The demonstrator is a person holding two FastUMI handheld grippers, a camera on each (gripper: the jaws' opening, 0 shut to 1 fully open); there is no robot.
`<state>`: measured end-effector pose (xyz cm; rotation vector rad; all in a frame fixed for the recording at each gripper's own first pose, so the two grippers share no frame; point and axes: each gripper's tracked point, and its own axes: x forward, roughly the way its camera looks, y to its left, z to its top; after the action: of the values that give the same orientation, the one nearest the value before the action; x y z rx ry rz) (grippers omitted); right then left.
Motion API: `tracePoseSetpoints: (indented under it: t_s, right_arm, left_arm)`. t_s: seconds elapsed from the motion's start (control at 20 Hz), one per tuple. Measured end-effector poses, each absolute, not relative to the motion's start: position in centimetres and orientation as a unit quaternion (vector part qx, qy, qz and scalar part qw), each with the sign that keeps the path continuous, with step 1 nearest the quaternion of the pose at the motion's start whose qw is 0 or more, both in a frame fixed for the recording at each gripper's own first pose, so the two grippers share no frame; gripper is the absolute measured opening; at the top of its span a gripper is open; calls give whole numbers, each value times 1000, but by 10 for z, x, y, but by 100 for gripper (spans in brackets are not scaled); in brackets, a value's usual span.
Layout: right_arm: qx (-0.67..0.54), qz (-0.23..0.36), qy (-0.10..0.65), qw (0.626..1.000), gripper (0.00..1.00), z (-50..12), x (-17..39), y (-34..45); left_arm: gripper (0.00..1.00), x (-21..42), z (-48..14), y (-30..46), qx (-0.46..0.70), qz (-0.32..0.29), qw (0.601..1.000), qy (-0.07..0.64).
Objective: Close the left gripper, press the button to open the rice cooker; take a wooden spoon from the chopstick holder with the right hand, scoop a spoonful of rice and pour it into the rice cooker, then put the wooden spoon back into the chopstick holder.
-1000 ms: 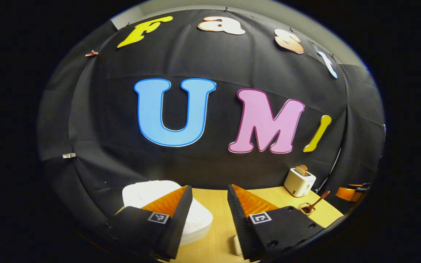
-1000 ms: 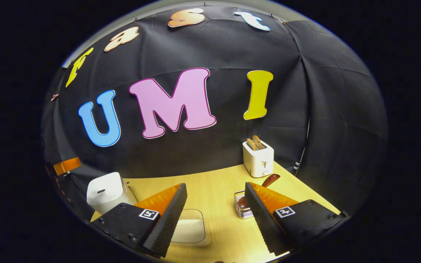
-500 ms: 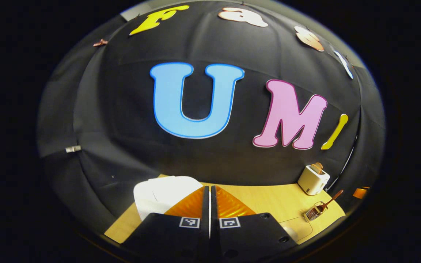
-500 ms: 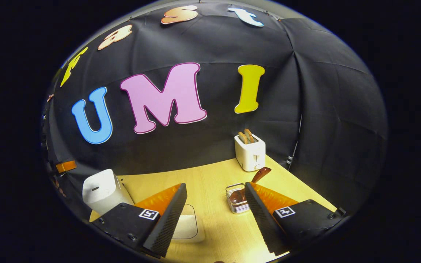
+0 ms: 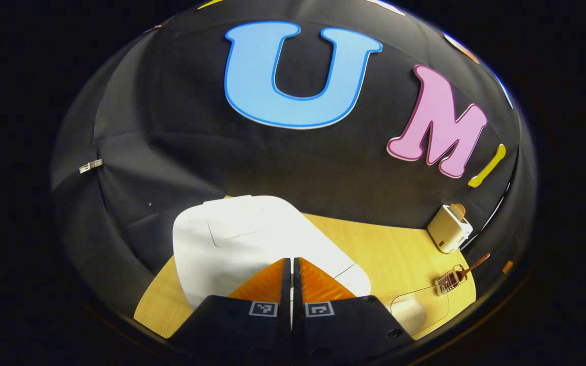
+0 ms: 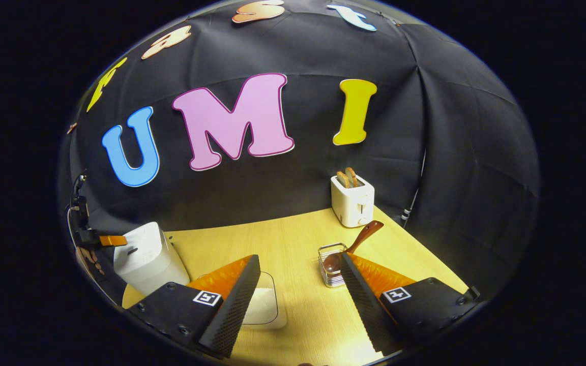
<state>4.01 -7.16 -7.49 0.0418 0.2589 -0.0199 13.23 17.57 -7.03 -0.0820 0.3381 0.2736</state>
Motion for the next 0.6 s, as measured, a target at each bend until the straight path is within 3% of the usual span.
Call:
tracePoseSetpoints:
  t_s: [0.6]
  right_arm:
    - [19,-15,150,988,99,-87,41,-72]
  left_arm:
    - [6,136,-91,183,-56,137,972,184]
